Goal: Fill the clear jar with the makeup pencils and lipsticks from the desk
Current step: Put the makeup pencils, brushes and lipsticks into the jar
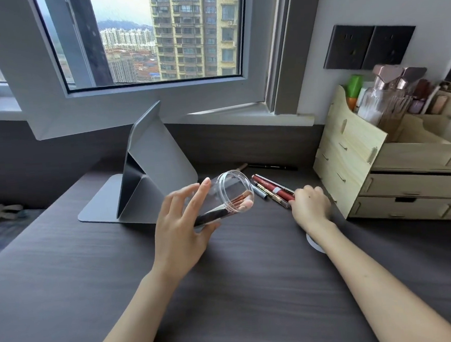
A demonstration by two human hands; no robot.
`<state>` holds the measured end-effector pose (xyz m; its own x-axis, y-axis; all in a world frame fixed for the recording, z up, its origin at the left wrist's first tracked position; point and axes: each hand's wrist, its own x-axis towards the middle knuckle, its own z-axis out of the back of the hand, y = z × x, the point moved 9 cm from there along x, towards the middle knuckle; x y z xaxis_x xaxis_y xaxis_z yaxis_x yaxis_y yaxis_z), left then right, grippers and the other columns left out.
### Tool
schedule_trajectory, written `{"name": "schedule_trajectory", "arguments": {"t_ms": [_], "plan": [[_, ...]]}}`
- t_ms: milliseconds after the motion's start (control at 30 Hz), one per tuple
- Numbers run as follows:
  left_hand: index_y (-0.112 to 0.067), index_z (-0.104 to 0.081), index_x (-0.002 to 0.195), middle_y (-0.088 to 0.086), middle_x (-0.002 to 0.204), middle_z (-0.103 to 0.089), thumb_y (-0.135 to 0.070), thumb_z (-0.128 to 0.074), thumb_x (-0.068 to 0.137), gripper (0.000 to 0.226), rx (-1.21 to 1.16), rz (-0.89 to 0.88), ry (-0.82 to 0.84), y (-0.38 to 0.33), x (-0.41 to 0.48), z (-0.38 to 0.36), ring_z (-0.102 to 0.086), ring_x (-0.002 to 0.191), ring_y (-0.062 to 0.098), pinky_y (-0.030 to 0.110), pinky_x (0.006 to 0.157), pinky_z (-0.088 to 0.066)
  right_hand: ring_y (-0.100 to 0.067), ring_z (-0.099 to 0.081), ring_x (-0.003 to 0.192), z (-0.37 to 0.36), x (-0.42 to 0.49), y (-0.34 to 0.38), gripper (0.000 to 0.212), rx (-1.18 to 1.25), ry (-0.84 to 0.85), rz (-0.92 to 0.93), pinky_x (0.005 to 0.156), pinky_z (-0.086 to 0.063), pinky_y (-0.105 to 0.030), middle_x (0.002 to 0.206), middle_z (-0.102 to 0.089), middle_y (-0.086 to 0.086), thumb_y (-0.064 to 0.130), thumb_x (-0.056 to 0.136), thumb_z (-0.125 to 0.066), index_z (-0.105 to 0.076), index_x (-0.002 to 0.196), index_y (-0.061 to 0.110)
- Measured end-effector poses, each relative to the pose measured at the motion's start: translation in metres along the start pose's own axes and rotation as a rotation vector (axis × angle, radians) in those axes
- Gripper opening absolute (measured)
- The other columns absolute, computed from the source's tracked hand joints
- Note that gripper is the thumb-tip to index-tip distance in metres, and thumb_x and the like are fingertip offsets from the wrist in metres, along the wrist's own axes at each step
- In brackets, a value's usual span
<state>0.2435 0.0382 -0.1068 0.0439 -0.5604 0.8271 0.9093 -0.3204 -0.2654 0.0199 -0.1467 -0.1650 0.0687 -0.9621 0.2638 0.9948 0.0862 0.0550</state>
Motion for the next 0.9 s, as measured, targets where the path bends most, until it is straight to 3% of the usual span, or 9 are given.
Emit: {"name": "schedule_trajectory", "arguments": {"t_ms": [133, 233, 300, 367, 433, 533, 700, 800, 900], "plan": [[-0.021, -0.038, 0.135, 0.010, 0.120, -0.059, -0.021, -0.087, 0.059, 0.091, 0.008, 0.010, 0.017, 0.002, 0.000, -0.002, -0.048, 0.109, 0.022, 0.027, 0.093, -0.037, -0.036, -0.058, 0.096, 0.010, -0.003, -0.018, 0.024, 0.415, -0.114, -0.115, 0.076, -0.042, -0.035, 0.105, -0.065, -0.019, 0.018, 0.091, -0.054, -0.065, 0.105, 0.001], [-0.021, -0.038, 0.135, 0.010, 0.120, -0.059, -0.021, -0.087, 0.059, 0.090, 0.006, 0.014, 0.018, 0.003, -0.001, -0.003, -0.048, 0.109, 0.022, 0.027, 0.094, -0.037, -0.029, -0.057, 0.076, 0.041, -0.019, -0.035, 0.018, 0.729, -0.238, -0.110, 0.065, -0.037, -0.029, 0.087, -0.068, -0.018, 0.012, 0.087, -0.059, -0.068, 0.097, -0.001], [-0.021, -0.039, 0.135, 0.010, 0.119, -0.059, -0.020, -0.087, 0.059, 0.090, 0.009, 0.015, 0.014, 0.004, 0.000, -0.002, -0.048, 0.108, 0.022, 0.026, 0.094, -0.037, -0.020, -0.052, 0.064, 0.065, -0.036, -0.045, 0.016, 0.935, -0.246, -0.047, 0.061, -0.037, -0.029, 0.070, -0.065, -0.006, 0.008, 0.086, -0.061, -0.069, 0.096, 0.000], [-0.021, -0.038, 0.135, 0.010, 0.119, -0.060, -0.020, -0.086, 0.060, 0.089, 0.012, 0.020, 0.010, 0.004, 0.000, -0.003, -0.048, 0.108, 0.022, 0.025, 0.094, -0.036, -0.012, -0.050, 0.059, 0.089, -0.055, -0.051, 0.013, 1.071, -0.204, 0.028, 0.059, -0.039, -0.025, 0.060, -0.061, 0.012, 0.008, 0.086, -0.062, -0.071, 0.093, 0.012], [-0.022, -0.039, 0.135, 0.010, 0.119, -0.060, -0.020, -0.086, 0.060, 0.089, 0.014, 0.025, 0.006, 0.004, 0.000, -0.003, -0.048, 0.108, 0.022, 0.024, 0.094, -0.035, -0.005, -0.055, 0.063, 0.115, -0.078, -0.047, 0.019, 1.064, -0.170, 0.134, 0.062, -0.042, -0.017, 0.063, -0.066, 0.019, 0.008, 0.085, -0.063, -0.069, 0.088, 0.025], [-0.021, -0.039, 0.135, 0.011, 0.119, -0.060, -0.021, -0.086, 0.061, 0.088, 0.020, 0.014, 0.013, 0.002, -0.001, -0.006, -0.047, 0.108, 0.022, 0.024, 0.093, -0.036, -0.006, -0.057, 0.073, 0.142, -0.103, -0.025, 0.018, 0.918, -0.153, 0.308, 0.063, -0.039, -0.007, 0.077, -0.067, 0.010, 0.003, 0.083, -0.064, -0.070, 0.090, 0.018], [-0.024, -0.036, 0.138, 0.009, 0.121, -0.057, -0.025, -0.081, 0.068, 0.083, 0.035, -0.083, 0.036, -0.009, -0.005, -0.010, -0.048, 0.107, 0.023, 0.032, 0.090, -0.043, -0.011, -0.054, 0.069, 0.150, -0.115, 0.030, 0.015, 0.687, -0.222, 0.526, 0.061, -0.039, -0.013, 0.080, -0.061, 0.000, 0.014, 0.082, -0.063, -0.071, 0.095, 0.010], [-0.025, -0.033, 0.139, 0.006, 0.123, -0.052, -0.033, -0.071, 0.075, 0.074, 0.027, -0.137, 0.031, -0.016, -0.006, -0.009, -0.048, 0.109, 0.024, 0.032, 0.092, -0.042, -0.017, -0.058, 0.068, 0.150, -0.122, 0.062, 0.019, 0.670, -0.290, 0.587, 0.064, -0.039, -0.017, 0.078, -0.065, -0.005, 0.011, 0.075, -0.064, -0.067, 0.092, 0.006], [-0.025, -0.033, 0.138, 0.006, 0.124, -0.052, -0.032, -0.074, 0.072, 0.078, 0.018, -0.150, 0.051, -0.019, -0.007, -0.011, -0.049, 0.109, 0.024, 0.033, 0.092, -0.044, -0.013, -0.048, 0.061, 0.146, -0.125, 0.082, 0.018, 0.726, -0.317, 0.576, 0.061, -0.037, -0.019, 0.069, -0.064, -0.004, 0.009, 0.070, -0.070, -0.059, 0.084, 0.006]]}}
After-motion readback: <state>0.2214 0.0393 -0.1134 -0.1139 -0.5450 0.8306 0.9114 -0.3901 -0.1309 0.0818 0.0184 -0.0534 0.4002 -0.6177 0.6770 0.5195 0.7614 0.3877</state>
